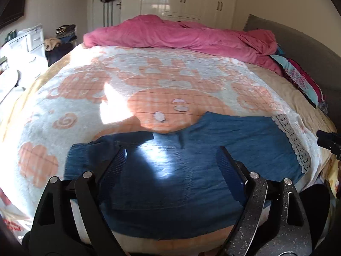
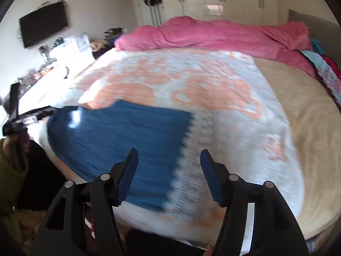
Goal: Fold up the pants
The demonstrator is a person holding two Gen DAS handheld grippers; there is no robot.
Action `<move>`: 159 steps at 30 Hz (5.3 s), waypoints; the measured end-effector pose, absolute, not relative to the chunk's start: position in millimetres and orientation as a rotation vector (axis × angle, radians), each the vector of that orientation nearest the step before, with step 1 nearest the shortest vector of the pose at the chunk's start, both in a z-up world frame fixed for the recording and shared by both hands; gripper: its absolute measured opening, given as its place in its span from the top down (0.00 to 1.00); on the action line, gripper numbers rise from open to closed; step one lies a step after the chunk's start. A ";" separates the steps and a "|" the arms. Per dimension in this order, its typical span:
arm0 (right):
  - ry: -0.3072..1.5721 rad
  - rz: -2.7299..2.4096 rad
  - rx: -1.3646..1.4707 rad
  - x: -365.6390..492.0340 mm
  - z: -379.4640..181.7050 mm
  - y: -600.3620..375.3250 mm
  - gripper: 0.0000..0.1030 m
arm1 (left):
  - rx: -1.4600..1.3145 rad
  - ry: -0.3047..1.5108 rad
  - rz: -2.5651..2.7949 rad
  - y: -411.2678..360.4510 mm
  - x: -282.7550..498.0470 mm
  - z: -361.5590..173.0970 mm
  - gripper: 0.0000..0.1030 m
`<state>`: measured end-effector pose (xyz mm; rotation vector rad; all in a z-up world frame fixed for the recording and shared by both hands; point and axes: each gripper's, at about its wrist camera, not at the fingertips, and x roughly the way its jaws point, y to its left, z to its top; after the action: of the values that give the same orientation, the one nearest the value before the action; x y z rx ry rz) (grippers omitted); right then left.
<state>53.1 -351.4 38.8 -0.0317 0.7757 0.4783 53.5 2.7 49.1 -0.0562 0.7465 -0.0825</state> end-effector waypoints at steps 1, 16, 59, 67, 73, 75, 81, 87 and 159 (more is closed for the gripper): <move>0.763 0.493 -0.035 57.1 37.4 -336.0 0.36 | -0.041 0.750 -0.116 -9.9 60.2 47.2 0.22; 0.935 0.232 -0.087 102.1 -45.9 -300.5 0.28 | -0.153 0.934 -0.161 -5.5 119.9 -35.0 0.14; 0.777 0.003 0.383 21.2 -19.4 -390.8 0.09 | -0.054 0.829 -0.439 -127.8 112.1 24.3 0.09; 0.831 0.024 0.418 23.0 -31.0 -390.9 0.09 | 0.052 0.888 -0.570 -197.2 159.5 37.3 0.09; 0.873 0.015 0.439 31.8 -39.7 -393.4 0.10 | 0.178 0.932 -0.633 -238.0 192.8 31.0 0.09; 0.885 0.015 0.444 34.1 -41.9 -393.5 0.10 | 0.214 0.955 -0.654 -248.3 205.4 23.7 0.09; 0.908 0.039 0.449 41.8 -46.9 -390.0 0.10 | 0.208 1.010 -0.703 -260.5 236.7 1.9 0.10; 0.904 0.047 0.447 44.1 -47.2 -387.2 0.32 | 0.196 1.046 -0.790 -271.4 253.6 -12.9 0.20; 0.613 0.673 -0.380 0.9 -37.5 -120.8 0.42 | -0.461 1.101 -0.544 20.6 214.7 -28.1 0.53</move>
<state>0.9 -120.8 -37.5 -0.3797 0.6129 0.6732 214.7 20.6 -28.1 -0.4609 1.1007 -0.5438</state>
